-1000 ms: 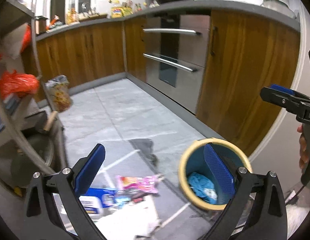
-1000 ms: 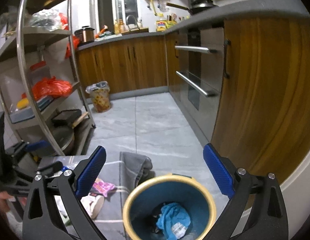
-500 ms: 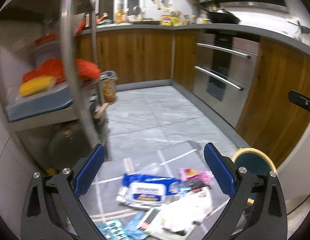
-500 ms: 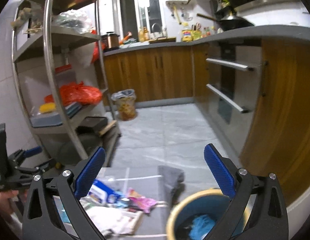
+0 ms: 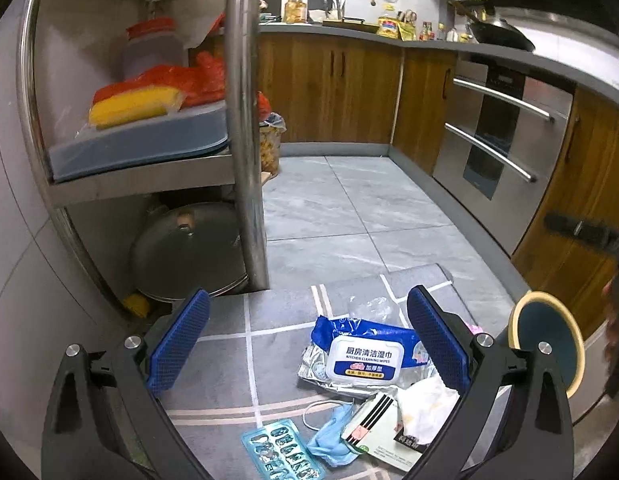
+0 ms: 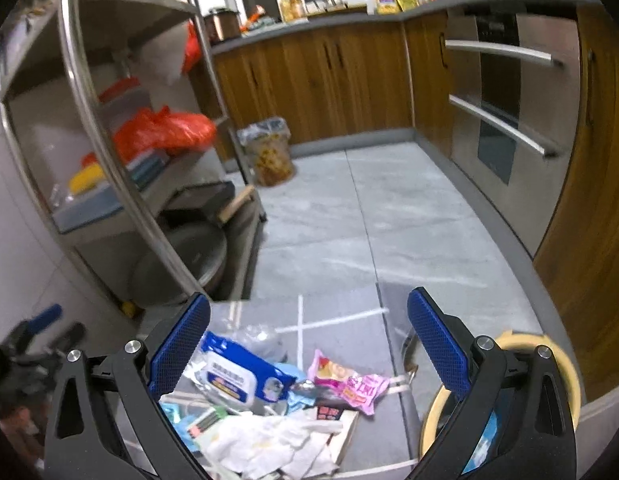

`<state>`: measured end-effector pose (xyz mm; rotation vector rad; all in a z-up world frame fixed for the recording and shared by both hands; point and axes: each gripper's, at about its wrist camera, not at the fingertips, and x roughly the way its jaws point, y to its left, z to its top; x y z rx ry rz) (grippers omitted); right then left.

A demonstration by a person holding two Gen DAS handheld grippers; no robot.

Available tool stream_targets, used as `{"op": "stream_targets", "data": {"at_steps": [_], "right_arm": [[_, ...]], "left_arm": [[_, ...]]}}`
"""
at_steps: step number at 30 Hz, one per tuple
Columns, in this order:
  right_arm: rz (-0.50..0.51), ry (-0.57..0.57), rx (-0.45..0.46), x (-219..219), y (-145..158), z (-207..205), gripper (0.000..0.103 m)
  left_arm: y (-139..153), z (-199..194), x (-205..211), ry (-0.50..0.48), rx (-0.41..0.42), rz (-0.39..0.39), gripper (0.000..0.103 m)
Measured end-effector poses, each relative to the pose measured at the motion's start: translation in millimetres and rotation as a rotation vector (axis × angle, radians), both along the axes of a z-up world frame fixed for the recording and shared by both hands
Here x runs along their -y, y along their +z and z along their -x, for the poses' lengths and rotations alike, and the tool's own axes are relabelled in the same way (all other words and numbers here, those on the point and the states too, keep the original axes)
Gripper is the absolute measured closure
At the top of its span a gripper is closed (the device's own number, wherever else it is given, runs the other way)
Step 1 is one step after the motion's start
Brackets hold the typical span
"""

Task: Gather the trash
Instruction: 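Move both tools back over the remaining trash on the mat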

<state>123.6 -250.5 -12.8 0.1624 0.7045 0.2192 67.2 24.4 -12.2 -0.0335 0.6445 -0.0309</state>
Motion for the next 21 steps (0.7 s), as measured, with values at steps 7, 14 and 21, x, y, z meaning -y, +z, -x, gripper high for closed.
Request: {"op": "stream_targets", "data": {"at_steps": [7,14,21], "right_arm": [[0.059,0.000,-0.117,-0.7,-38.4,-20.6,0.005],[0.154,0.043,-0.193,-6.2,-71.9,-36.3,0.005],[0.198,0.070,-0.299,-8.7,-104.5,-45.8,0.005]], "left_arm": [[-11.7,-7.9,-14.1,0.022,-0.035,-0.008,0.006],[-31.6,-14.8,-22.3,0.062,-0.102,0.043,0.006],[-44.5,-22.9,-8.3,0.030,-0.130,0.008,0.006]]}}
